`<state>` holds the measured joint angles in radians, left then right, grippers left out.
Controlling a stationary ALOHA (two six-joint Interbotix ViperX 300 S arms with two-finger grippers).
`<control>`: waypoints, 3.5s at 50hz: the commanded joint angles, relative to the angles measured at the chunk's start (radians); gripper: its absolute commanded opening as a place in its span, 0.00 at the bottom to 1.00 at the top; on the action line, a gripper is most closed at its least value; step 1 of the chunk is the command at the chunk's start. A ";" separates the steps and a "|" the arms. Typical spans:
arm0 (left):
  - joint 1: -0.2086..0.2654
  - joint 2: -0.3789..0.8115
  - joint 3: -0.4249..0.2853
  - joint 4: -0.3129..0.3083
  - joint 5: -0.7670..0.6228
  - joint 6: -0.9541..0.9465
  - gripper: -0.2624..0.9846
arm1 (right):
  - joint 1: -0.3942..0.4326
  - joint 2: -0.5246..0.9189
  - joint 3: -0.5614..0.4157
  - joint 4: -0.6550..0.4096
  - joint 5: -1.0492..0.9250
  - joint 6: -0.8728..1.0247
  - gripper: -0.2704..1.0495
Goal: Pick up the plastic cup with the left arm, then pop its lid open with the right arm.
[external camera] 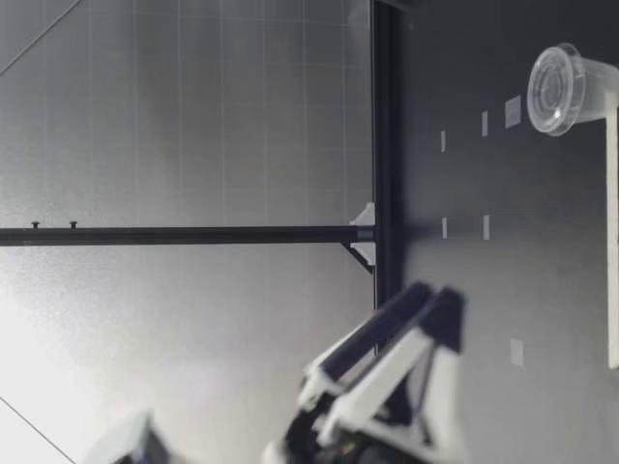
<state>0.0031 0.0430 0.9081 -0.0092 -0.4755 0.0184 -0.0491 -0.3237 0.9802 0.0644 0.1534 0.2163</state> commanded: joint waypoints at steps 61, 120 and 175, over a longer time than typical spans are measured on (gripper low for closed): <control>0.008 0.324 -0.313 0.002 0.026 0.003 0.77 | 0.038 0.230 -0.028 0.032 -0.247 0.061 0.13; 0.015 0.353 -0.357 0.000 0.103 0.025 0.77 | 0.011 0.290 -0.017 0.032 -0.282 0.060 0.13; 0.015 0.147 -0.221 0.000 -0.279 0.026 0.30 | 0.009 -0.055 0.192 0.048 -0.693 0.347 0.14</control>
<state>0.0153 0.2439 0.6596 -0.0092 -0.6182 0.0430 -0.0337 -0.3191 1.1490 0.1089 -0.3896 0.5123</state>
